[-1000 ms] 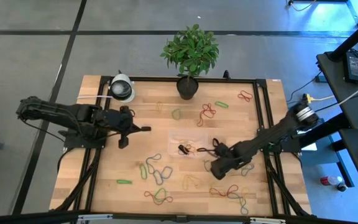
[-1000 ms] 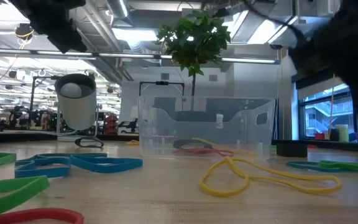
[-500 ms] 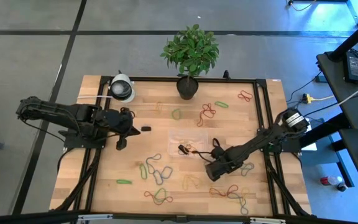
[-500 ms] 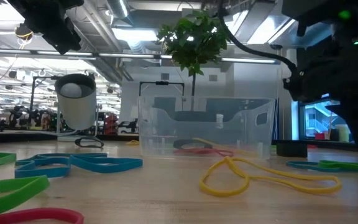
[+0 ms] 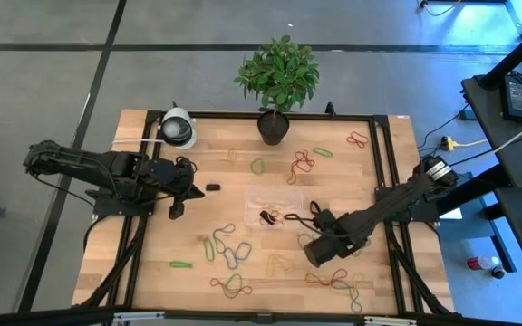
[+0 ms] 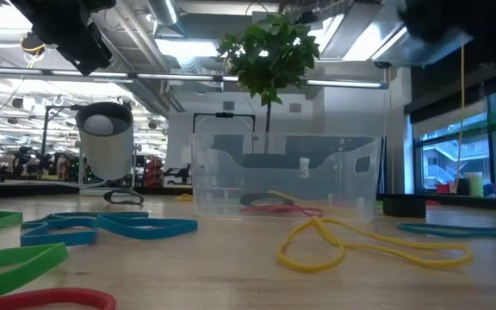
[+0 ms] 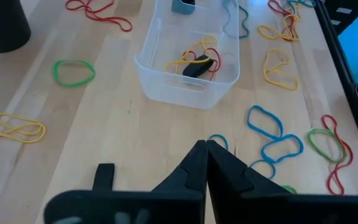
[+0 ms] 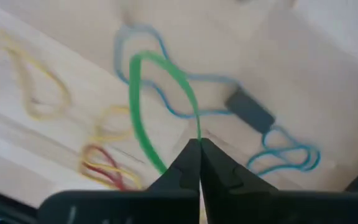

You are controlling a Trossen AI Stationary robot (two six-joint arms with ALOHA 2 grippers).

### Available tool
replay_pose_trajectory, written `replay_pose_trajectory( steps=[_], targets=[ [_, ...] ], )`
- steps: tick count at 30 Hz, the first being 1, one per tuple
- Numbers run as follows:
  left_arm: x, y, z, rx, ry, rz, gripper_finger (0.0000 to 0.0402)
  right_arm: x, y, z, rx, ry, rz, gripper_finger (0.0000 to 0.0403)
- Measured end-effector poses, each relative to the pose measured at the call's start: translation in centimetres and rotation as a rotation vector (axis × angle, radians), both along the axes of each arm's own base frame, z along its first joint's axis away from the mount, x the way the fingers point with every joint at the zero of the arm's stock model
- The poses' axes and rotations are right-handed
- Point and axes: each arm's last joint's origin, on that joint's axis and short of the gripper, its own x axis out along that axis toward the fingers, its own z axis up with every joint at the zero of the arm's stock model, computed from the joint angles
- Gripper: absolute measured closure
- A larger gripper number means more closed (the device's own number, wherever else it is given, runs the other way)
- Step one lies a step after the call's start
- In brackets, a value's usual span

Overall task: Pick and place rubber bands into bin
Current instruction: Put the green rubber band into the bin

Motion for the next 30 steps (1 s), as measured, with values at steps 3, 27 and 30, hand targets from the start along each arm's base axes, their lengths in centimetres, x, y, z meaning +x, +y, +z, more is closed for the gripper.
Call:
replay_pose_trajectory(
  steps=[3,27,30],
  targets=[
    [0.0,0.0,0.0,0.0,0.0,0.0,0.04,1.0,-0.5,3.2,-0.085,-0.102,-0.018,0.0401],
    [0.0,0.0,0.1,-0.001,-0.008,0.001,0.04,13.6,-9.8,-2.2,-0.139,-0.204,0.234,0.0397],
    [0.0,0.0,0.1,-0.001,-0.008,0.001,0.04,14.0,-9.7,-3.8,-0.121,-0.16,0.246,0.039]
  ],
)
